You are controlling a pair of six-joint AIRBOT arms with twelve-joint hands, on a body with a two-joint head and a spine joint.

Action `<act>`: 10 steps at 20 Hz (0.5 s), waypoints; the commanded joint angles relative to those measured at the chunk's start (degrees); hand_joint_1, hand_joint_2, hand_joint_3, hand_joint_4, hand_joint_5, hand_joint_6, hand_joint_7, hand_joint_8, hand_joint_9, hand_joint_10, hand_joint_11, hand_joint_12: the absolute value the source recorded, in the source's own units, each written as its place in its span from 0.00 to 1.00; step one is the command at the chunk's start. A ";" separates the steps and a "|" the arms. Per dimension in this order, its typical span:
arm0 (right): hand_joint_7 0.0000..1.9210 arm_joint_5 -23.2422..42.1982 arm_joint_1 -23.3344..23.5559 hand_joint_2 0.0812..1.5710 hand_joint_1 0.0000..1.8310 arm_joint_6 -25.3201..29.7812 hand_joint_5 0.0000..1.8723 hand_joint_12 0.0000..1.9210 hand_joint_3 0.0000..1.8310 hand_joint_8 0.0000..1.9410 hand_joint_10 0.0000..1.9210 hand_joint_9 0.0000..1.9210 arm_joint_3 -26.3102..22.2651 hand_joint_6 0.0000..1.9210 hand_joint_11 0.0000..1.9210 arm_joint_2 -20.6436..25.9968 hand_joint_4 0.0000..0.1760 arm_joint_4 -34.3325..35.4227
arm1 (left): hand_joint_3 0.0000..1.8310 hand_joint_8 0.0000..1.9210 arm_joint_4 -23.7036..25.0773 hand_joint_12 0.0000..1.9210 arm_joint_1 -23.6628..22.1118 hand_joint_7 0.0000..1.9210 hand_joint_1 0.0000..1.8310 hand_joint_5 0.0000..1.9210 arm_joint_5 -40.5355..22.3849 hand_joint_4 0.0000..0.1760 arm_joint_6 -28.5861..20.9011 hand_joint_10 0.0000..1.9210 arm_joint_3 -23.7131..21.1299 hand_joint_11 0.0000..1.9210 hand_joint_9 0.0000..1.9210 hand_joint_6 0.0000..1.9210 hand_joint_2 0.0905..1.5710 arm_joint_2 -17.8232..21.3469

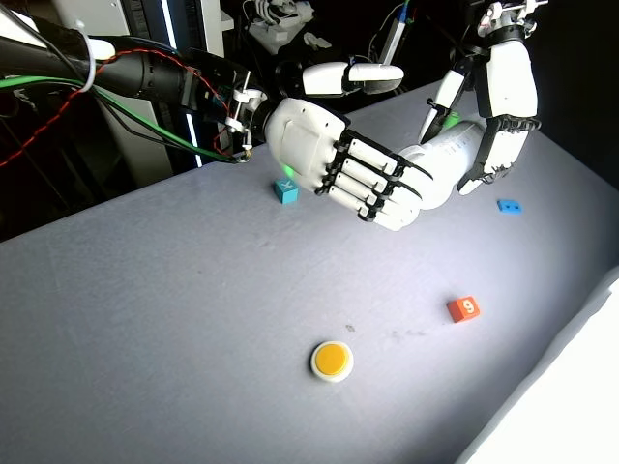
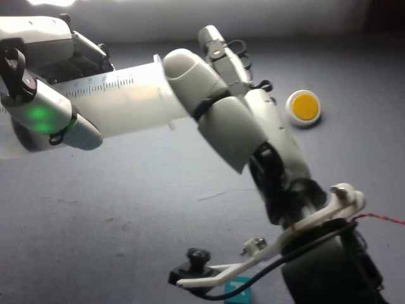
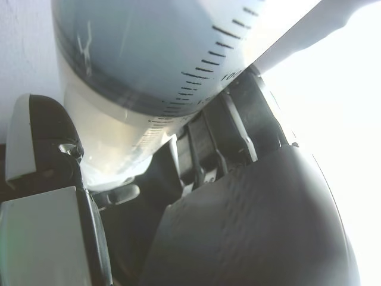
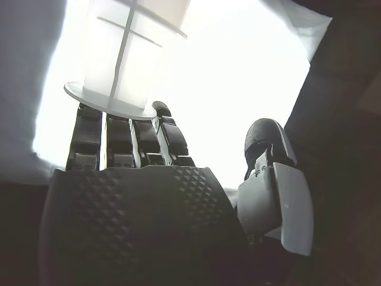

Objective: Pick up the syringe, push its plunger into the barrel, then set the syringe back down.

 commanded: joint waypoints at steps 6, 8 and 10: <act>0.00 -6.98 0.76 0.71 0.00 1.33 0.00 0.00 0.00 0.00 0.00 0.00 -0.85 0.00 0.00 -3.18 0.00 -9.08 | 0.00 0.69 -2.28 0.66 -1.36 0.45 0.74 0.40 -11.47 0.00 -3.14 0.70 -0.84 0.34 0.42 0.58 0.74 -0.16; 0.00 -7.88 0.74 0.71 0.00 2.02 0.00 0.00 0.00 0.00 0.00 0.00 -0.85 0.00 0.00 -3.33 0.00 -9.09 | 0.00 0.68 -2.30 0.65 -1.36 0.45 0.74 0.40 -11.44 0.00 -3.14 0.69 -0.83 0.34 0.43 0.58 0.73 -0.16; 0.00 -8.04 0.74 0.70 0.00 2.09 0.00 0.00 0.00 0.00 0.00 0.00 -0.85 0.00 0.00 -3.50 0.00 -9.12 | 0.00 0.68 -2.30 0.64 -1.36 0.45 0.74 0.39 -11.38 0.00 -3.14 0.69 -0.84 0.35 0.43 0.60 0.74 -0.16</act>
